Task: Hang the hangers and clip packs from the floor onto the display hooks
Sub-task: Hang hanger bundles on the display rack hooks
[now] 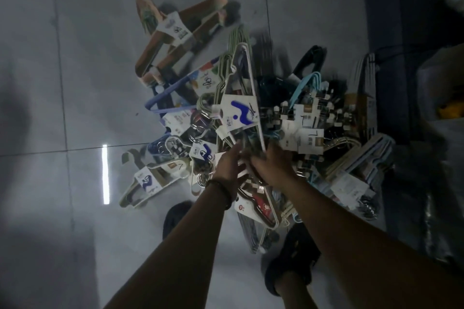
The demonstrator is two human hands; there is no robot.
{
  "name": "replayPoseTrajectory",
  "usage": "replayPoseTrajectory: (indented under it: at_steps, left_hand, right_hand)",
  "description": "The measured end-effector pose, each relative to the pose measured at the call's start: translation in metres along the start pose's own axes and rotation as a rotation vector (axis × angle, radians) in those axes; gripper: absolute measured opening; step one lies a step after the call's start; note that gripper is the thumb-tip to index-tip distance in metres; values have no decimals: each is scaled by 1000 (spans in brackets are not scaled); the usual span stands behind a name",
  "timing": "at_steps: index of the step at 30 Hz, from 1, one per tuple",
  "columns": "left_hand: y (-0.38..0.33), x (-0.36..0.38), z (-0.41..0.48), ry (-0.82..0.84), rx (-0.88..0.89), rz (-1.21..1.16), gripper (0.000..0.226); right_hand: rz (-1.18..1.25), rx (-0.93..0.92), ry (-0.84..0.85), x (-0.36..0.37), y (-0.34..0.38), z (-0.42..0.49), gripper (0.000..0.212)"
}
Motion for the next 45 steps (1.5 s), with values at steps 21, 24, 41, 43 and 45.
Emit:
replayPoseTrajectory:
  at_steps: [21, 24, 41, 43, 45]
  left_hand:
    - [-70, 3, -108, -319, 371, 336, 32]
    - [-119, 19, -191, -200, 503, 703, 45]
    - [-269, 190, -688, -660, 1544, 1567, 88]
    - [-242, 194, -716, -801, 1605, 1050, 97]
    - [-213, 195, -726, -718, 1535, 682, 109]
  right_hand:
    - [160, -464, -65, -111, 46, -140, 83]
    - [53, -585, -229, -201, 71, -175, 106]
    - [322, -618, -211, -513, 129, -557, 49]
    - [516, -630, -226, -522, 119, -586, 56]
    - [643, -596, -250, -525, 108, -610, 50]
Point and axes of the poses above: each hand's wrist, its own z-axis towards the middle knuckle, its own x-axis out of the palm, y = z × x, the point moved 2 cm from there along z, towards the middle knuckle
